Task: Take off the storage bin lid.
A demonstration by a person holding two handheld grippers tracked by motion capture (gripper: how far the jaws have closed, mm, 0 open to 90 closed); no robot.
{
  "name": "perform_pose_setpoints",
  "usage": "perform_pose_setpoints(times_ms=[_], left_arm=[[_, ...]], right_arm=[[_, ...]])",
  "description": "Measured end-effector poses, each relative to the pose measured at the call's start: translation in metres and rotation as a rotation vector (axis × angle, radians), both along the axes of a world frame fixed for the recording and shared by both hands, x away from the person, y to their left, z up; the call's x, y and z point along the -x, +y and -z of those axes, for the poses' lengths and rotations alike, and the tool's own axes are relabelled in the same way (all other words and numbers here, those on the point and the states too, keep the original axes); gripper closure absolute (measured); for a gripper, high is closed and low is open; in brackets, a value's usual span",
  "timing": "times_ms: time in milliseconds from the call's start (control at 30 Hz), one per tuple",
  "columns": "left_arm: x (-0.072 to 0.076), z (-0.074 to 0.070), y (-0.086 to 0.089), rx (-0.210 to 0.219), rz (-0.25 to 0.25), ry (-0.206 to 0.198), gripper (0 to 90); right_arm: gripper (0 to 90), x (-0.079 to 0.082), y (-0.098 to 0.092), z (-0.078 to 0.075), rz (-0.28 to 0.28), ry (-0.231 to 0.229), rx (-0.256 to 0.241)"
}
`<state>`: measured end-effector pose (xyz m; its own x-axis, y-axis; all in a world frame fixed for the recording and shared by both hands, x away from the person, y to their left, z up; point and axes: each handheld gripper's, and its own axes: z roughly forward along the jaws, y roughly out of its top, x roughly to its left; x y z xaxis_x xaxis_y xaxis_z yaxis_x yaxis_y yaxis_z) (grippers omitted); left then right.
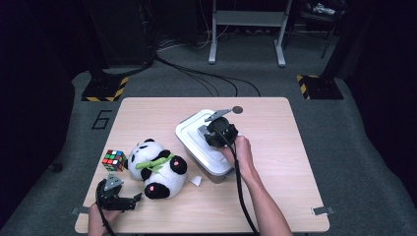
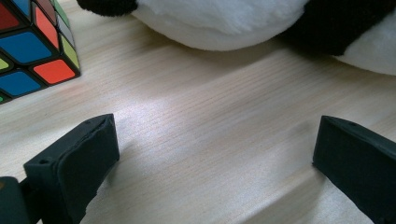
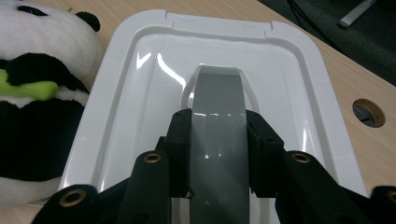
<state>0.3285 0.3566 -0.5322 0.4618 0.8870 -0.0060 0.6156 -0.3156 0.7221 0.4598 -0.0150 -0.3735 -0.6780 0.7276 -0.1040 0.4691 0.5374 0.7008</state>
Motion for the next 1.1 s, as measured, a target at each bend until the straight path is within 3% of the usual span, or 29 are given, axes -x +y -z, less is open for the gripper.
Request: perform_pose_setpoints(times_ms=[200, 267, 733, 800, 1100], left_arm=[[0.0, 0.0, 0.0, -0.001, -0.001, -0.003, 0.3], [0.0, 0.0, 0.0, -0.002, 0.0, -0.003, 0.3], [0.0, 0.0, 0.0, -0.004, -0.001, -0.001, 0.3], [0.0, 0.0, 0.0, -0.004, -0.001, -0.001, 0.3], [0.0, 0.0, 0.0, -0.002, -0.001, -0.004, 0.3]], right_arm=[[66.5, 0.001, 0.0, -0.002, 0.007, 0.002, -0.002], [66.5, 0.001, -0.001, -0.004, -0.007, -0.021, -0.002], [66.5, 0.008, -0.012, -0.027, 0.016, -0.046, -0.01], [66.6, 0.006, -0.014, -0.029, 0.004, -0.07, -0.011], [66.6, 0.008, -0.027, -0.037, 0.036, -0.07, -0.038]])
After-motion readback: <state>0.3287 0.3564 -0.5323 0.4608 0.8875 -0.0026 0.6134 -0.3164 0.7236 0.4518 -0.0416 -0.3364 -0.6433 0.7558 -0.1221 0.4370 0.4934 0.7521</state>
